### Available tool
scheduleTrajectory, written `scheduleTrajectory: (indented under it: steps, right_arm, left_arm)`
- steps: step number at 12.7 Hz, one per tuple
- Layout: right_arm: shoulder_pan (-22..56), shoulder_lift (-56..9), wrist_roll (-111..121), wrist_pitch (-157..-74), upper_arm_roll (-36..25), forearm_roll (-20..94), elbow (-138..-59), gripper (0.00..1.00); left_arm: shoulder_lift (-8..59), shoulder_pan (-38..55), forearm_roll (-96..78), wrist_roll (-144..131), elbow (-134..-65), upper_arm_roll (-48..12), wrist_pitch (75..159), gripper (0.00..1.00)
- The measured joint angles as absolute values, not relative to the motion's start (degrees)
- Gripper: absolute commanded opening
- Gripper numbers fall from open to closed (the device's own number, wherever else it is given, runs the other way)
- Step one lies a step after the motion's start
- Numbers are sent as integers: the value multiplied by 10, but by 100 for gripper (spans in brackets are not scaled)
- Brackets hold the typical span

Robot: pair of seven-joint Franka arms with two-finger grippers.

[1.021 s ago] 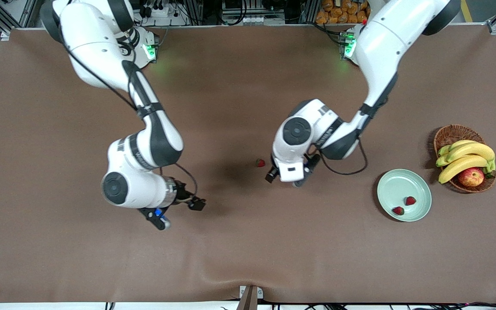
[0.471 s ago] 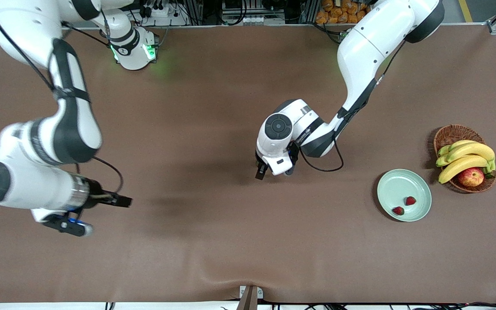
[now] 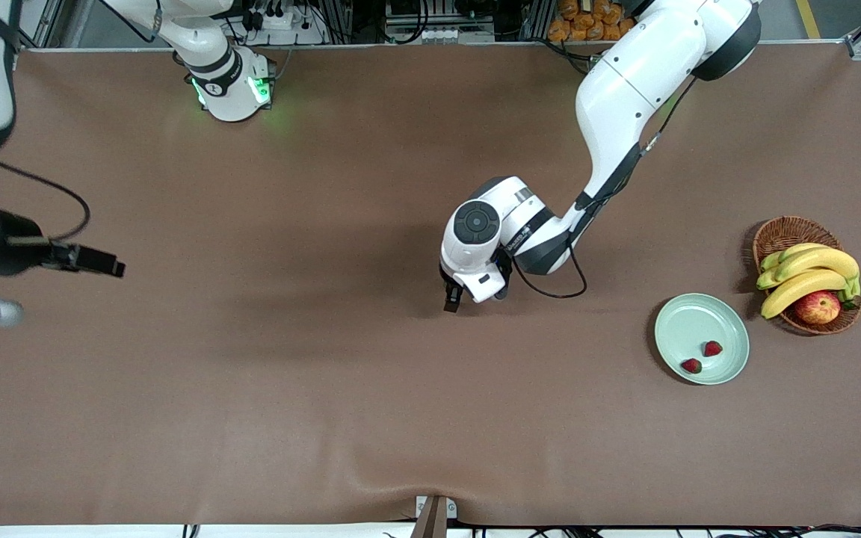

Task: Collect all strawberries into plate
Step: 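Grasp the third strawberry with the left gripper while the right gripper retracts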

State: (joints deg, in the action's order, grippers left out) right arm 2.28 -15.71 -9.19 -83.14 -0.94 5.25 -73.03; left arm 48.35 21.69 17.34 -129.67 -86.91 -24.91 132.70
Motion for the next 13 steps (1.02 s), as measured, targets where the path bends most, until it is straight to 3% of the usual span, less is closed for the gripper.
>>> scheduleTrajectory:
  steps: [3,6,7,8,9,13]
  right_arm:
    - [-21,-86,-91,-896,35,35,-829,100]
    - [-30,-81,-88,-912,58,-27,-836,100]
    - [-33,-81,-86,-913,72,-34,-837,100]
    - [-36,-81,-86,-912,89,-37,-837,100]
    - [-38,-79,-86,-908,99,-37,-837,100]
    - [-51,-62,-77,-921,77,-17,-860,100]
  left_arm:
    - [489,231,173,-1297,-869,-233,1333,100]
    - [492,244,173,-1297,-869,-221,1337,99]
    - [492,245,173,-1297,-869,-221,1337,55]
    - [492,246,173,-1297,-868,-221,1337,20]
    - [492,247,173,-1297,-868,-221,1337,0]
    - [492,247,173,-1297,-868,-220,1337,0]
